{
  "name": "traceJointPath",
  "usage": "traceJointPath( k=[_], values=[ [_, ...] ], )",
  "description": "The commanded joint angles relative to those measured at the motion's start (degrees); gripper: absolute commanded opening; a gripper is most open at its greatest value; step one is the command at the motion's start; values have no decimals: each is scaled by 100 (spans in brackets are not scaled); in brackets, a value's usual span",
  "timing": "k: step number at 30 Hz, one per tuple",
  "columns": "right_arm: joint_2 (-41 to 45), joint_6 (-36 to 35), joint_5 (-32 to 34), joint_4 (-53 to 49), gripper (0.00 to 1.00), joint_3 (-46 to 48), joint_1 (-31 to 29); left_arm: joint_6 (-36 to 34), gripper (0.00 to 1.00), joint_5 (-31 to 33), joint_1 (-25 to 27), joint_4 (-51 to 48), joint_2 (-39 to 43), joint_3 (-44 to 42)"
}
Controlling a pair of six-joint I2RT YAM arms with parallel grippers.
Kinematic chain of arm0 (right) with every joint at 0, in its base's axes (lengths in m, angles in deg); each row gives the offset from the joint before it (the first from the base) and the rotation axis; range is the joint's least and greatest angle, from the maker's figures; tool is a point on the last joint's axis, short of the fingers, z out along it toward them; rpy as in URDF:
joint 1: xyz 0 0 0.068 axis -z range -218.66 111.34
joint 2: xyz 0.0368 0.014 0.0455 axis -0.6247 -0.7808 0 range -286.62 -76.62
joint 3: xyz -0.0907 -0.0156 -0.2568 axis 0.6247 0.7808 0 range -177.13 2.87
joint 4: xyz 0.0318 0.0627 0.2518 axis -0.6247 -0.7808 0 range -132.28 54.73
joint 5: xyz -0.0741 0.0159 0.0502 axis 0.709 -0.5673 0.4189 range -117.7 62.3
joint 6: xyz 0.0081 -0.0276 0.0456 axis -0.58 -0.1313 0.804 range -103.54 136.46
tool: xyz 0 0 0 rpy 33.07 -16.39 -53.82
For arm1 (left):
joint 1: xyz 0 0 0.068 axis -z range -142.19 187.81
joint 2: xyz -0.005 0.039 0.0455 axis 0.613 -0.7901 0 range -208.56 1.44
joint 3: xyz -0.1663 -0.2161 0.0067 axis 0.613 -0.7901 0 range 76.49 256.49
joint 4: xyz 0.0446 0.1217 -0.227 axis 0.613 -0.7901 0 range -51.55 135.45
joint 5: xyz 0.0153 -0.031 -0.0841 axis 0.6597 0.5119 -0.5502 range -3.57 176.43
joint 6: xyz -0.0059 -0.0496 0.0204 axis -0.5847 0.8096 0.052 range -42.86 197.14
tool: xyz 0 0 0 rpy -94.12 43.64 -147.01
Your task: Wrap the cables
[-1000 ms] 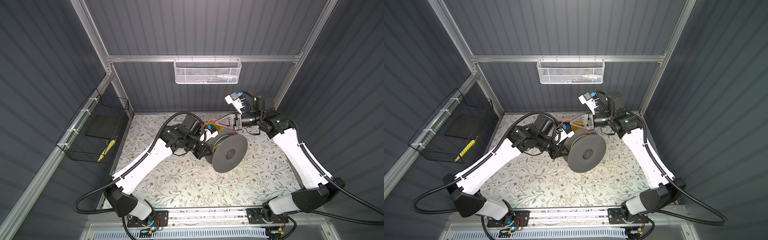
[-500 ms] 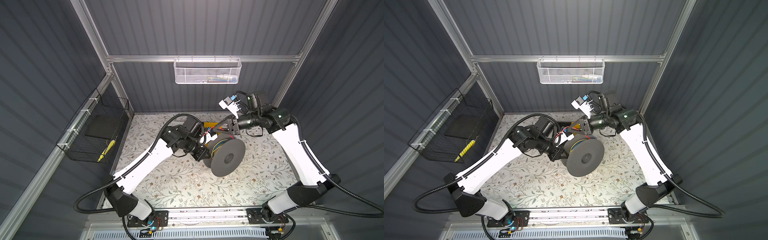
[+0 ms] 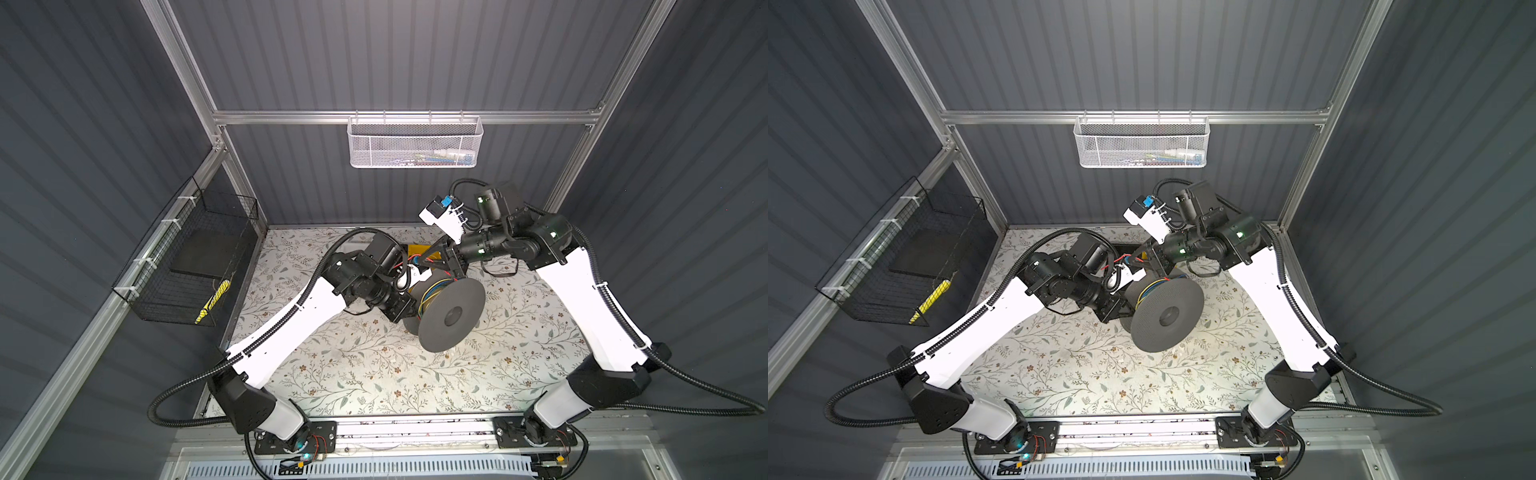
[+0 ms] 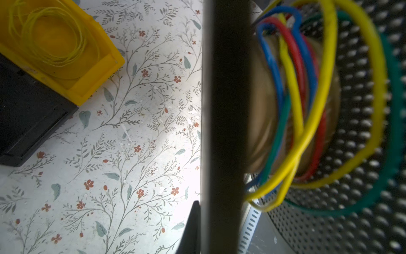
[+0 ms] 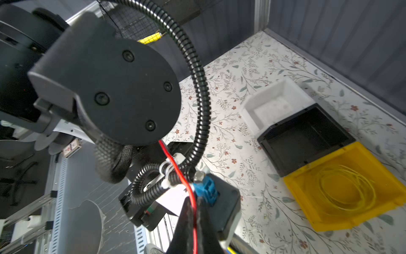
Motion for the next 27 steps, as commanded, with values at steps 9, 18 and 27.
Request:
traceJointPath(
  k=[9,18,27],
  values=[
    [2132,1961,1132,3956,0,2615,-129,4455,0,2607,35,4199,409,-1393],
    [3591,3230,783,6533,0,5081,-112,5626,0,3410,32,5848,200,-1438],
    [4589,4943,1732,9608,0,7779,-146,6065,0,4037,79,6964,328,-1777]
  ],
)
